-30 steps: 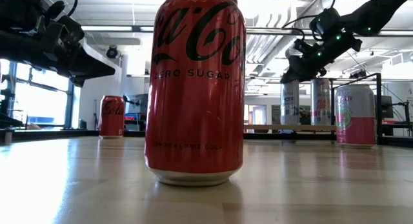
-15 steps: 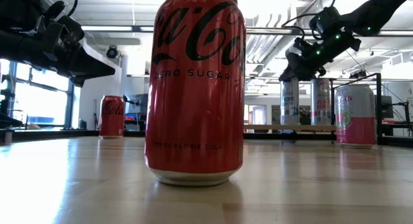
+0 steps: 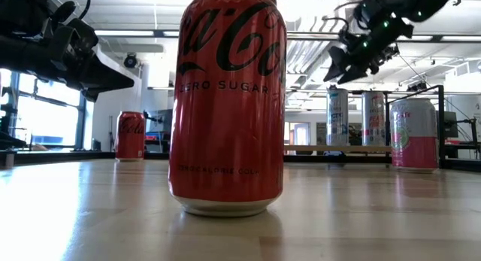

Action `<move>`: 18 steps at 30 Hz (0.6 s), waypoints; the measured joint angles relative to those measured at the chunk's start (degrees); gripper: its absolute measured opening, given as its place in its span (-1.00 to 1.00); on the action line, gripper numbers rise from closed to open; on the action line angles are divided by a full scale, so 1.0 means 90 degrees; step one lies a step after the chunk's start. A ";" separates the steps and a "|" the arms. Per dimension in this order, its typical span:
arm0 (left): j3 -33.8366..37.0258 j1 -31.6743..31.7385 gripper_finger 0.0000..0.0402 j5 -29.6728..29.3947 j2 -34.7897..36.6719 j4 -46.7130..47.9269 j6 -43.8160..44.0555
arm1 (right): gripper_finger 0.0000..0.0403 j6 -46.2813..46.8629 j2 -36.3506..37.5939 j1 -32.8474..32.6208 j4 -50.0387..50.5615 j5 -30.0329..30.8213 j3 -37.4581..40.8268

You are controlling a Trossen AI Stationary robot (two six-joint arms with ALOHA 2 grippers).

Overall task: Place canned beverage on shelf
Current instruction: Put the left white and blue soda can on the shelf

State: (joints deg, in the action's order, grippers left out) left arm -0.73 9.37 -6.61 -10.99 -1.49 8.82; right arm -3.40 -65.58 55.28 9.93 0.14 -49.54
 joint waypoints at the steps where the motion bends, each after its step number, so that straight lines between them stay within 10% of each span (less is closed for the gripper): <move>1: 0.0000 -0.0001 -1.00 0.0003 -0.0001 0.0000 0.0002 | 0.48 0.0000 0.0000 -0.0078 0.0170 0.0085 -0.0124; 9: 0.0000 -0.0001 -1.00 0.0005 -0.0001 0.0001 0.0002 | 0.39 0.0300 0.0000 -0.0645 0.1257 0.0638 -0.1081; 18: 0.0000 -0.0002 -1.00 0.0005 -0.0001 0.0001 0.0007 | -0.36 0.0391 -0.0002 -0.1509 0.1729 0.1136 -0.0926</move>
State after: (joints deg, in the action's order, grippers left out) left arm -0.73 9.34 -6.57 -11.00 -1.48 8.88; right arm 0.12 -65.60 41.70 25.50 10.37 -57.87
